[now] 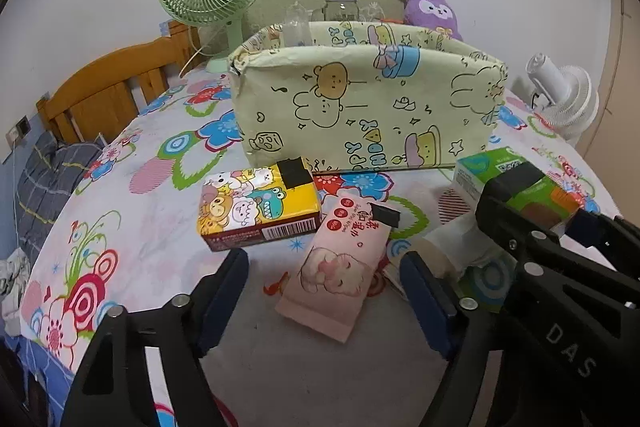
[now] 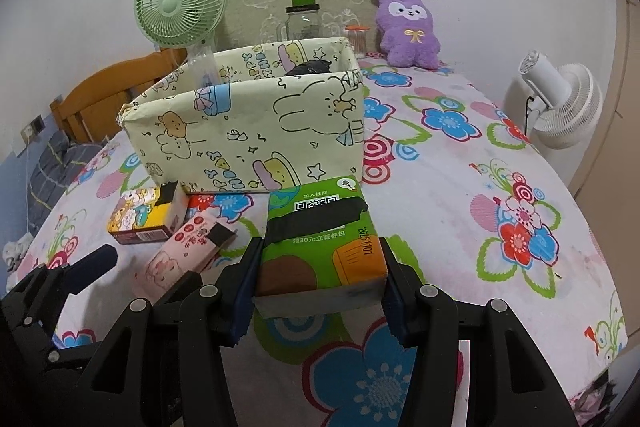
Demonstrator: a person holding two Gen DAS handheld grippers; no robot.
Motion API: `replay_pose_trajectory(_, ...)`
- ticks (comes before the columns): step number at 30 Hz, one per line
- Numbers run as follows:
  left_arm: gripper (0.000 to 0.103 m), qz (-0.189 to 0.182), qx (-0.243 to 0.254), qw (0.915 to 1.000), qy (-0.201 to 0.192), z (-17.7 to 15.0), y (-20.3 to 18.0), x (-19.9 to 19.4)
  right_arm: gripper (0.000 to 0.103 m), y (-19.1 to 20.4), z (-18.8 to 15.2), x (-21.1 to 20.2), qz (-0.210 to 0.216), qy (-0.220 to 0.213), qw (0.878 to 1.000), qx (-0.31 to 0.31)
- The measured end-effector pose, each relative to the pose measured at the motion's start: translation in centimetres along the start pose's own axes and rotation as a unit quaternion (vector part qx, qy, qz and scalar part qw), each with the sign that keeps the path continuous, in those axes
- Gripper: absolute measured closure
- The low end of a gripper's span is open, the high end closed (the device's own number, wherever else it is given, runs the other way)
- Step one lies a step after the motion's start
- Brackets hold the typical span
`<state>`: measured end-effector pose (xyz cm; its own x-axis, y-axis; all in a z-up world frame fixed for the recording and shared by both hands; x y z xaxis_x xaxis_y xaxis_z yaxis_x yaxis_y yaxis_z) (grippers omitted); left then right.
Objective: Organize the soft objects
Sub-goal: 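Grasp the pink wet-wipe pack with the left tool while the right tool holds the tissue pack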
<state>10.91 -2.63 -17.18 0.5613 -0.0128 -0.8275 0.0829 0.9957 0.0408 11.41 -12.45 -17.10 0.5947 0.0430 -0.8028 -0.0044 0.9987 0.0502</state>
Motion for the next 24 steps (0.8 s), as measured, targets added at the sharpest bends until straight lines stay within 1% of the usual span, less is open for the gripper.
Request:
replay_pose_trajectory(5,0.033,-0.009,0.0,0.9999,0.011,0.6,-0.1,1.2,0.047,0.6,0.5,0.7,0.001,0.005,1.0,-0.006)
replay_pose_trajectory(7,0.038,-0.014,0.0,0.9998,0.012,0.7,-0.1,1.4,0.047,0.8,0.6,1.0,0.0,0.007,1.0,-0.009)
replay_pose_trajectory(10,0.05,-0.026,0.002,0.9996,0.011,0.9,-0.3,1.5,0.047,0.8,0.8,1.5,0.003,0.013,1.0,-0.007)
replay_pose_trajectory(11,0.057,-0.033,0.005,0.9994,0.011,0.9,-0.5,1.4,0.047,0.8,0.9,1.7,0.002,0.014,1.0,-0.006)
replay_pose_trajectory(18,0.064,-0.036,0.01,0.9992,0.011,0.9,-0.8,1.3,0.046,0.9,1.1,2.1,0.001,0.018,1.0,-0.006)
replay_pose_trajectory(24,0.064,-0.041,0.014,0.9991,0.004,1.0,-1.3,0.4,0.046,1.1,1.1,1.4,0.001,0.011,1.0,-0.008)
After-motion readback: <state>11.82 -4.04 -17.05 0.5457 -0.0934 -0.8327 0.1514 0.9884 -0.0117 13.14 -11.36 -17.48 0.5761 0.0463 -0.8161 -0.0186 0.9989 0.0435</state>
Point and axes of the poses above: each gripper's, at about its wrist camera, not at the fingertips, and x roughly the way its jaws point, y to its left, z to its top, the point moved 4 cm from there along x, roughly the way its jaws point, and after that the axes turned 11 degrees about y, right-handed, at the moved point
